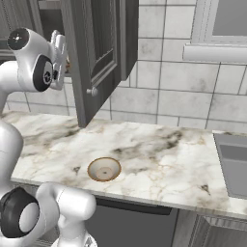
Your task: Pick up the bowls on the counter and stack them on top of one another in the open cabinet. Place the smaller bowl on top of the larger bowl.
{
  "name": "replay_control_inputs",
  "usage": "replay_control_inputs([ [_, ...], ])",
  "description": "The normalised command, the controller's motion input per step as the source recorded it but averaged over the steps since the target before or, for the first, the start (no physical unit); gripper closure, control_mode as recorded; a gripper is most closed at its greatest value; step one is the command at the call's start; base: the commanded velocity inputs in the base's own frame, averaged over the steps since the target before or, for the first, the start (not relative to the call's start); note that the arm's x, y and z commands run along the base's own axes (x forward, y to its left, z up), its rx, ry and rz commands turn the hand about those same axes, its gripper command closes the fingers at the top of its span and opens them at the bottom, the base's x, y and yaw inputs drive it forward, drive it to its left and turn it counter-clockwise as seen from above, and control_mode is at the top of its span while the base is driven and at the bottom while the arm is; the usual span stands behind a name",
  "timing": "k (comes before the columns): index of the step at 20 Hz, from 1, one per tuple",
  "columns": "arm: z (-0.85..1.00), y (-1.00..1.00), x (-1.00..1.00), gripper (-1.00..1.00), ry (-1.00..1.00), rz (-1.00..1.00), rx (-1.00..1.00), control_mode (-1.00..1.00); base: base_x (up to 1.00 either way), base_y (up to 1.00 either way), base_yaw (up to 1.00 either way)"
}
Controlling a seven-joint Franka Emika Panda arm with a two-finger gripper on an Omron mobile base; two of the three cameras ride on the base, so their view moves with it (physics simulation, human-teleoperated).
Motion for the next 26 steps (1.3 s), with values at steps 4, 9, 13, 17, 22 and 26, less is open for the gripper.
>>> replay_control_inputs([
  [4, -0.1, 0.04, 0.27, 1.0, 0.0, 0.0, 0.0, -1.0, 0.0, 0.0, 0.0],
  [9, -0.04, 0.04, 0.29, 1.0, -0.01, 0.0, 0.0, -1.0, 0.0, 0.0, 0.0],
  [13, -0.02, 0.04, 0.33, 1.0, -0.01, 0.0, 0.0, -1.0, 0.0, 0.0, 0.0],
  [17, -0.04, 0.02, 0.33, 1.0, 0.0, 0.0, 0.0, -1.0, 0.0, 0.0, 0.0],
  [22, -0.07, 0.01, 0.32, 1.0, 0.0, 0.0, 0.01, -1.0, 0.0, 0.0, 0.0],
  [26, -0.08, 0.01, 0.32, 1.0, 0.01, 0.0, 0.01, -1.0, 0.0, 0.0, 0.0],
])
